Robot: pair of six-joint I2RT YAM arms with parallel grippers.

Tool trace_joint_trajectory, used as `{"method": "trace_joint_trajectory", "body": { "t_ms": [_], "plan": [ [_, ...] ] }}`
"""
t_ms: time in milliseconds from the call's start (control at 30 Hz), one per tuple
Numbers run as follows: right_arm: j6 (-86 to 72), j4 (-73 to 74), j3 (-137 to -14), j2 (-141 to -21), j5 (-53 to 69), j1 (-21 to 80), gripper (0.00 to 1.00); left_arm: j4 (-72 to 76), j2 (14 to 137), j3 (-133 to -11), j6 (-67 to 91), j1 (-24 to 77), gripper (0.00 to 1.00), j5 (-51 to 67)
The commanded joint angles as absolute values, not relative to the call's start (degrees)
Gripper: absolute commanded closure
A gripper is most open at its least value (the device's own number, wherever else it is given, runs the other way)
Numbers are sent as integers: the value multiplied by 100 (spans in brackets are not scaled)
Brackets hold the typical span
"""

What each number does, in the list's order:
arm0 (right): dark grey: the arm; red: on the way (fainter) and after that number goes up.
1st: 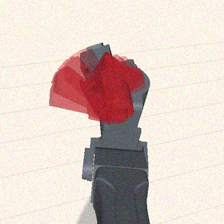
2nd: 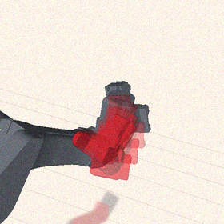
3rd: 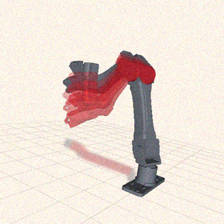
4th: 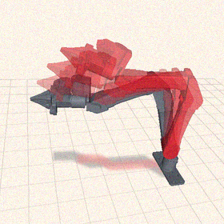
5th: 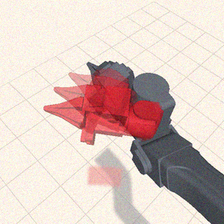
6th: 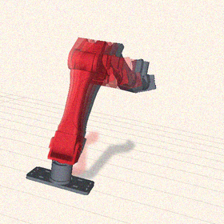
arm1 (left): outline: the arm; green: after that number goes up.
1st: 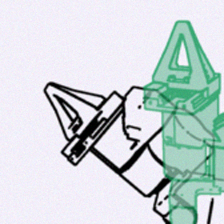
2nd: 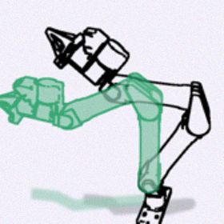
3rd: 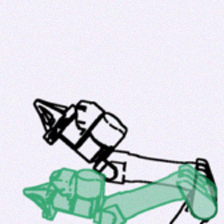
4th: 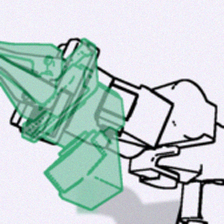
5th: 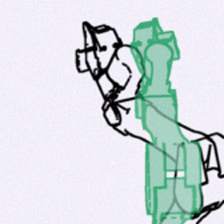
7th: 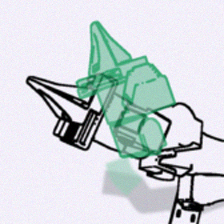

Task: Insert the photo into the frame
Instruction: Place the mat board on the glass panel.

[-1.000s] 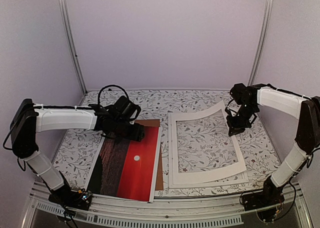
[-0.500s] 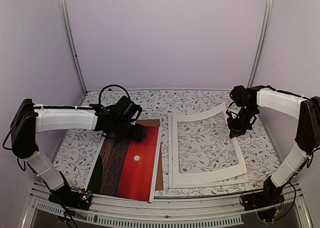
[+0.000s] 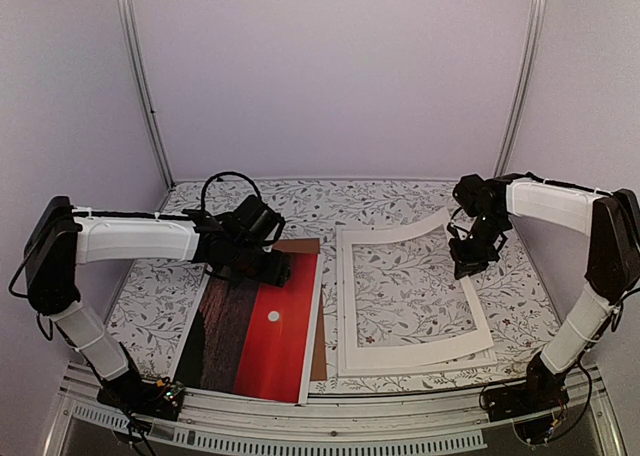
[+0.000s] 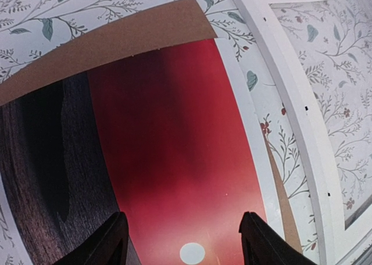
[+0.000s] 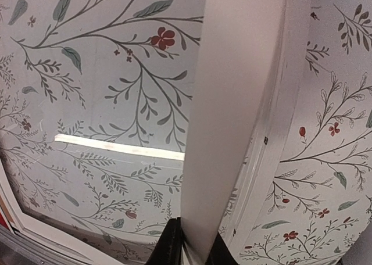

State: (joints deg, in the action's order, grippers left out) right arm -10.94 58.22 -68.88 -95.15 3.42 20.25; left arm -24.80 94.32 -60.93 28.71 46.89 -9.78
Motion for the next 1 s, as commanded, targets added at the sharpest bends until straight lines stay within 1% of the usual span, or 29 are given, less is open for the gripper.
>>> {"method": "trace_joint_trajectory", "body": {
  "t_ms": [0, 167, 600, 733, 967],
  "plan": [
    [-1114, 5692, -6861, -9649, 299, 2100, 87, -2540, 9496, -6224, 2865, 4782, 31, -1079],
    [-1115, 5634, -6835, -9685, 303, 2150, 83, -2553, 9514, -6224, 2865, 4793, 31, -1095],
    [-1326, 5689, -6880, -9571, -225, 2156, 62, -2603, 9522, -6224, 2863, 4808, 31, -1152],
    [-1384, 5685, -6854, -9539, -296, 2156, 54, -2610, 9512, -6231, 2865, 4823, 31, -1177],
    [-1418, 5677, -6817, -9530, -380, 2156, 45, -2628, 9518, -6232, 2863, 4826, 31, -1216]
  ]
}}
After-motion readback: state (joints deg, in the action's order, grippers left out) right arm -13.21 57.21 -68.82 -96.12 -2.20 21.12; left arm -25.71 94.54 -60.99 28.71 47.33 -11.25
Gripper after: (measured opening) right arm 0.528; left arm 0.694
